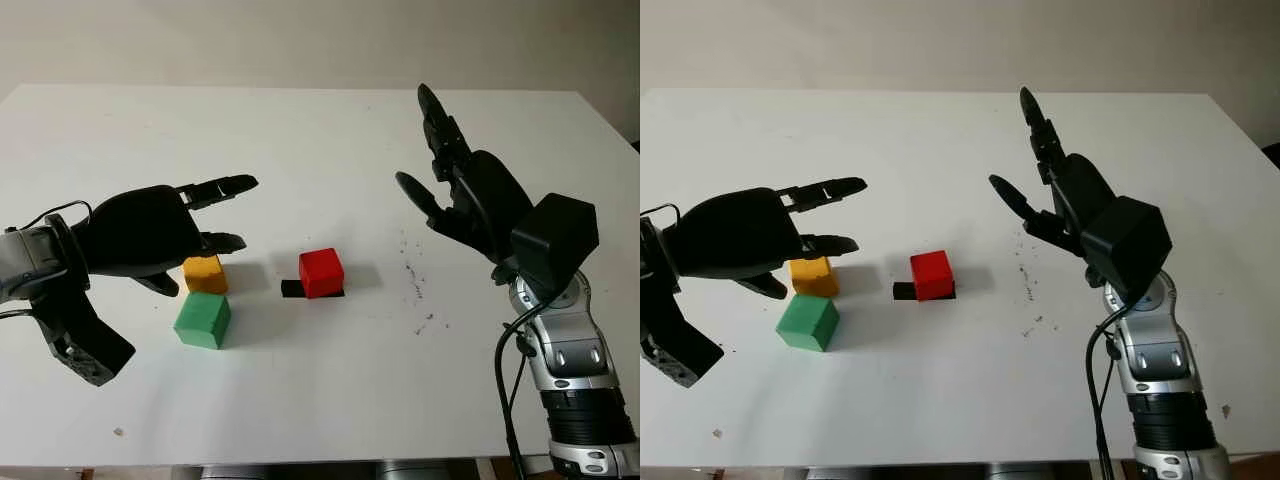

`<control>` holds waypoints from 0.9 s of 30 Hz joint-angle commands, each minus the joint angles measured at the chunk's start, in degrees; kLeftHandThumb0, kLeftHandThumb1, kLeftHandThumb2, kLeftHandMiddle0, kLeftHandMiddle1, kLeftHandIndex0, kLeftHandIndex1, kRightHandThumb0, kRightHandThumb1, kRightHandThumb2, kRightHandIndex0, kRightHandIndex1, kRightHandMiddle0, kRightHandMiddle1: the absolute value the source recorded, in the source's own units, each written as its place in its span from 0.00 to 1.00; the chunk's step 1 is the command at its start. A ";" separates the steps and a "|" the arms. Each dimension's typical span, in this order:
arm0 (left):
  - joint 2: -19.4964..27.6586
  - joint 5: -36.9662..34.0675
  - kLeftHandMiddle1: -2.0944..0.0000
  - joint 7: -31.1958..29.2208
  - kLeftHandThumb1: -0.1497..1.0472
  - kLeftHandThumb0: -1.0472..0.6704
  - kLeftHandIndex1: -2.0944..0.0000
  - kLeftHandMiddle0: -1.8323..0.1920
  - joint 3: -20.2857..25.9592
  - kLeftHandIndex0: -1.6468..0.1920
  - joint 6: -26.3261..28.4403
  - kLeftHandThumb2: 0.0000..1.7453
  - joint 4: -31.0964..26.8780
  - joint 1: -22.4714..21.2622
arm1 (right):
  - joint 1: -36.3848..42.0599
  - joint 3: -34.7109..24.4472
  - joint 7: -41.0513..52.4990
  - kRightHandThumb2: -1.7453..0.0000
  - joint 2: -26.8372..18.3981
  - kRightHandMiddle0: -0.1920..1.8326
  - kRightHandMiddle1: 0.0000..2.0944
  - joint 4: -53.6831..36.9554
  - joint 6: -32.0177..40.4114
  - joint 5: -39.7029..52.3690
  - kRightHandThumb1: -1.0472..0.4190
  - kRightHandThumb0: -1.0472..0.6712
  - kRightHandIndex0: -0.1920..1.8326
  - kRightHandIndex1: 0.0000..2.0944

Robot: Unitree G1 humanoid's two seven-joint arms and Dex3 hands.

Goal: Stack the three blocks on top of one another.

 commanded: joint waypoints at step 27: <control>-6.56 -32.04 0.97 -15.63 0.94 0.35 0.42 0.87 6.71 0.67 4.72 0.03 11.98 -0.05 | -0.82 -0.41 0.39 0.76 0.02 0.01 0.02 -0.86 0.60 -0.55 0.00 0.21 0.00 0.00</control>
